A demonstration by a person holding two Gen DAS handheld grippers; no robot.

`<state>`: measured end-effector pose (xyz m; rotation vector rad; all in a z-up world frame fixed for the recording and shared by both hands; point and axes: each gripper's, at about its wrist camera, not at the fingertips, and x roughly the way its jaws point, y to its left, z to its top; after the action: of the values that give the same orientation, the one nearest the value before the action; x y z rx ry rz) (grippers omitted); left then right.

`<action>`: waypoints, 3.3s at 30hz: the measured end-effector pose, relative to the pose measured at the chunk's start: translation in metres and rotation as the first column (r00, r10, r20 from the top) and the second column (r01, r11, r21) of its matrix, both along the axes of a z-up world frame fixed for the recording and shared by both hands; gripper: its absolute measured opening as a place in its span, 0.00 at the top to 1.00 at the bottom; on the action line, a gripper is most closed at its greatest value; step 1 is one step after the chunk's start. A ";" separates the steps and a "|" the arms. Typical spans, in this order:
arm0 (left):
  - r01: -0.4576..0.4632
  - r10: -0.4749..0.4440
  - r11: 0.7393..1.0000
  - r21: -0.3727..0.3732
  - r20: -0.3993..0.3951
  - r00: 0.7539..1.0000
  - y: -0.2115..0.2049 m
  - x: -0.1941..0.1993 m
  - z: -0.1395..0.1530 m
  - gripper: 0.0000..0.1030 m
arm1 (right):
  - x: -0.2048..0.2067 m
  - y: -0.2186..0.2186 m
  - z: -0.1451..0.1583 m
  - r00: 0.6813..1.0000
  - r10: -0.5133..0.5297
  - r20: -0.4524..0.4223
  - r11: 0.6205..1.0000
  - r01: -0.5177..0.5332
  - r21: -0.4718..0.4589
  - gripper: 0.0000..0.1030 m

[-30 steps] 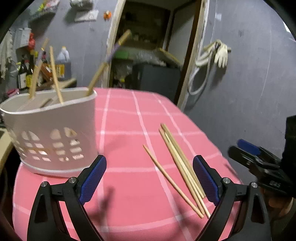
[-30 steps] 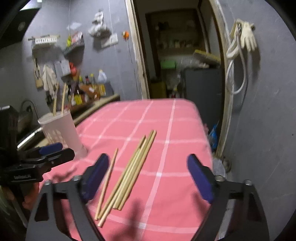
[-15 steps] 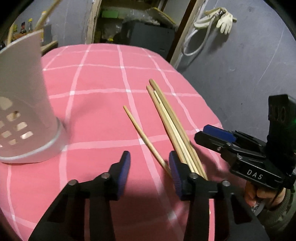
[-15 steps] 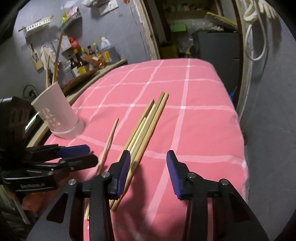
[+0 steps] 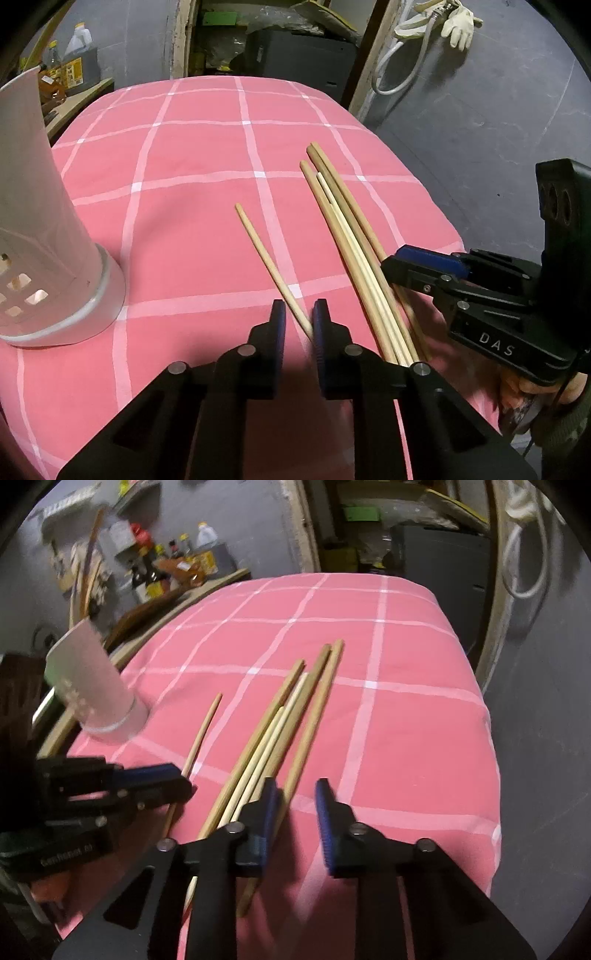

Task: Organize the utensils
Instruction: 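Grasp one wooden chopstick with the left tool while the right tool grasps another, then lift the chopstick with the left tool while the right tool carries its chopstick over the holder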

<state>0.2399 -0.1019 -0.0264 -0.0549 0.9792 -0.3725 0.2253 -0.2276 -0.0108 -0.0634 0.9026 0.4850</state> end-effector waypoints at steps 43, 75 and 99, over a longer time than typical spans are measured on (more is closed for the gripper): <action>0.000 0.004 0.995 0.097 -0.039 0.999 0.022 -0.022 0.005 0.97 | -0.022 -0.009 0.001 0.983 -0.131 -0.130 0.988 0.140 0.064 0.95; -0.035 0.128 0.978 -0.208 0.455 0.881 0.072 -0.088 0.079 0.97 | -0.071 0.012 0.058 0.922 -0.247 0.298 0.815 0.031 0.578 0.95; -0.321 0.532 0.847 -0.424 0.662 0.529 0.245 -0.068 0.143 0.97 | -0.035 0.126 0.123 0.717 -0.340 0.609 0.730 -0.207 0.652 0.95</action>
<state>0.1717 0.1430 0.1165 -0.3470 0.0270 -0.0210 0.1898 -0.1016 0.1120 0.4573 -0.0864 0.6361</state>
